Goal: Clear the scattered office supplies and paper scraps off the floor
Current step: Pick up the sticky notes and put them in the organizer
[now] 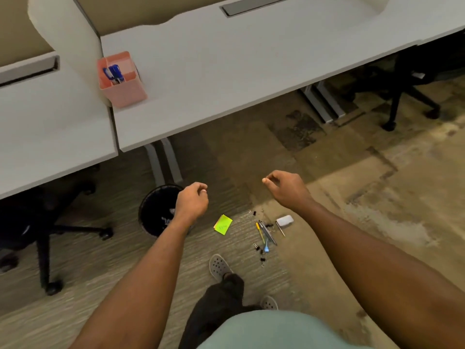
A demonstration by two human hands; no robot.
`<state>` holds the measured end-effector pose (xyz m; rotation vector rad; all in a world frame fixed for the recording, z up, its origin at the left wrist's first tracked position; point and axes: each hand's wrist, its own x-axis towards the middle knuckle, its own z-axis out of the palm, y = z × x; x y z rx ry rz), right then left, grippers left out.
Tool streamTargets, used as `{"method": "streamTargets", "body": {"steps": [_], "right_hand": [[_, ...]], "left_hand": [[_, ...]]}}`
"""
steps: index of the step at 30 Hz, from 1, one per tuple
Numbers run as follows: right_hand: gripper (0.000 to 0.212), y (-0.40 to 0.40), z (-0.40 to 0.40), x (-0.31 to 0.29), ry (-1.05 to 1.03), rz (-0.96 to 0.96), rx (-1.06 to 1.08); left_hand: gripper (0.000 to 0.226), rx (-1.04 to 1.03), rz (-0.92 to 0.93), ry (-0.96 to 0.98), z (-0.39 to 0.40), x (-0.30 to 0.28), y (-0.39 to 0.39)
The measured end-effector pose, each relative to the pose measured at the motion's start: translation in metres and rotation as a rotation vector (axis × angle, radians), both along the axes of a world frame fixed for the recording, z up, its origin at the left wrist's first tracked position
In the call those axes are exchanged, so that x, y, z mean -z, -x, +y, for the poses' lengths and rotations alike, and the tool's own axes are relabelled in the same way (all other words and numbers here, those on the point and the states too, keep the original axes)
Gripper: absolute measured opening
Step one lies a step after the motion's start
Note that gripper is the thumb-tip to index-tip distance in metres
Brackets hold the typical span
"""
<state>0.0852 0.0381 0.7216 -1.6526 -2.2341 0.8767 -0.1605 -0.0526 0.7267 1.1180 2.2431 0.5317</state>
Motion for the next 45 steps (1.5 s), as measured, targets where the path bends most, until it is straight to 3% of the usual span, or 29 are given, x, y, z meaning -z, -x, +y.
{"method": "streamTargets", "body": {"steps": [11,20,26,31,36,41,45], "right_hand": [[0.024,-0.043,-0.009,0.039,0.111,-0.016,0.175],[0.024,-0.029,0.009,0.132,0.233,-0.068,0.289],[0.021,-0.049,0.026,0.263,0.379,-0.074,0.258],[0.016,-0.073,0.043,0.422,0.483,-0.116,0.157],[0.02,-0.096,0.044,0.57,0.551,-0.218,0.031],[0.014,-0.093,0.032,0.67,0.528,-0.284,-0.012],[0.018,-0.087,0.032,0.72,0.439,-0.334,0.187]], "left_hand": [[0.025,0.096,-0.058,0.051,0.024,0.056,-0.018],[0.023,0.181,-0.134,0.241,0.064,0.18,0.0],[0.024,0.034,-0.235,0.353,0.063,0.318,-0.017],[0.023,-0.11,-0.153,0.437,0.058,0.471,-0.027],[0.027,-0.053,-0.039,0.472,0.056,0.611,-0.029],[0.05,-0.027,0.078,0.441,0.063,0.71,-0.003],[0.072,-0.02,0.151,0.407,0.068,0.756,0.023]]}}
